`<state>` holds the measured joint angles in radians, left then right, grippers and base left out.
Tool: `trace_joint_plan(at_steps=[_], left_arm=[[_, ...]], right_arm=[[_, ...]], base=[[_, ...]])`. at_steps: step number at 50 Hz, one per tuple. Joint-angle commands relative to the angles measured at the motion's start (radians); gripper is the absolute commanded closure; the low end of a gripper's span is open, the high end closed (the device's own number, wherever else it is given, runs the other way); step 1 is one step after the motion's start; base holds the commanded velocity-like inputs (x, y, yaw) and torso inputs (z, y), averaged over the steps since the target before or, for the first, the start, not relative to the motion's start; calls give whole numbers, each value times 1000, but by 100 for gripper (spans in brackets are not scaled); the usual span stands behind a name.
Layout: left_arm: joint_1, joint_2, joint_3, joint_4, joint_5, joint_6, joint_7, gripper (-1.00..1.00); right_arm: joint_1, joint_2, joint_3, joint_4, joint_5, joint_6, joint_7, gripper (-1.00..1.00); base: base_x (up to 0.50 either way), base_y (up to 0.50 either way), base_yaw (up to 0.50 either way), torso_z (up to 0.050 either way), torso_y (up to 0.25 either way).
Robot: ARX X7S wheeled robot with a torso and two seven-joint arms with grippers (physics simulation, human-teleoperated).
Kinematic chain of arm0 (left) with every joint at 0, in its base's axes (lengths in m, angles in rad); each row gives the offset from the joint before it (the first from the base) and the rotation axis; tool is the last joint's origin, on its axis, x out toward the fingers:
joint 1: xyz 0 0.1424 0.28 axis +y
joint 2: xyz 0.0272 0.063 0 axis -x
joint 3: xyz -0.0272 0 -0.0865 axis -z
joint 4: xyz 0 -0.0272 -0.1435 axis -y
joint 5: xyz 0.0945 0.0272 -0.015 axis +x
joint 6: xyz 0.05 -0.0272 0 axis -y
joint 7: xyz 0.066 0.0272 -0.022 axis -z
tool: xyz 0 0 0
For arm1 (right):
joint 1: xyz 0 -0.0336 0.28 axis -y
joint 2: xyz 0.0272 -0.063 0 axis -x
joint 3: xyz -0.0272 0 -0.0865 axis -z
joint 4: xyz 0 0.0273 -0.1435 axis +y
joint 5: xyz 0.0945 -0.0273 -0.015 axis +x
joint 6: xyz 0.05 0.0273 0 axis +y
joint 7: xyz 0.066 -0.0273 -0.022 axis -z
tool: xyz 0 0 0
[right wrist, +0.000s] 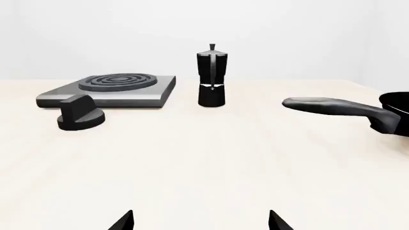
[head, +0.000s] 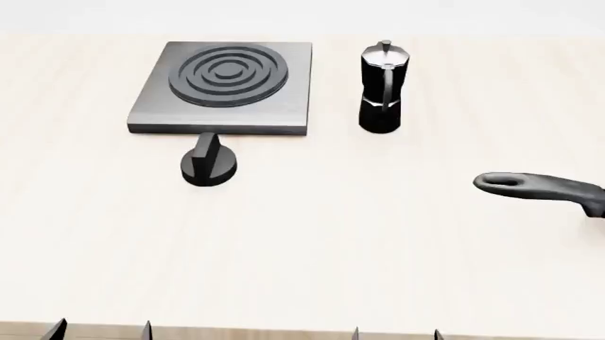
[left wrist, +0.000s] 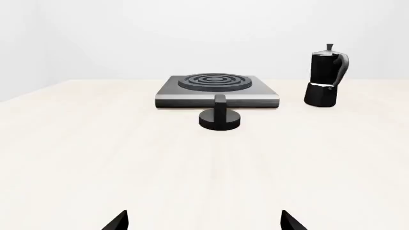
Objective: Put the moka pot on the stove.
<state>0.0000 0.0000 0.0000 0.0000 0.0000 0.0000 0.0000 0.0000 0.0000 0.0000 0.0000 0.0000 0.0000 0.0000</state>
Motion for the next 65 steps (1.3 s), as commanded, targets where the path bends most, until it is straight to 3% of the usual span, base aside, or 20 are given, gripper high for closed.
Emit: trace_joint_plan(at_steps=[1,35,65], left_arm=[[-3,-13,15,-8,-13,6,-14,-100],[27,-81,87,74,-102,30,-75,-100],[46,-123,125,128,-124,58,-109,-100]], right_arm=[[16,143,-177,25,131,-35,171,-100],[23,163,-215,-26,153,-32,187,-100],[21,178,-236,-54,157,-40,212,-100]], base=[[0,0,0,0,0],[4,0,0,0,0],[143,0,0,0,0]])
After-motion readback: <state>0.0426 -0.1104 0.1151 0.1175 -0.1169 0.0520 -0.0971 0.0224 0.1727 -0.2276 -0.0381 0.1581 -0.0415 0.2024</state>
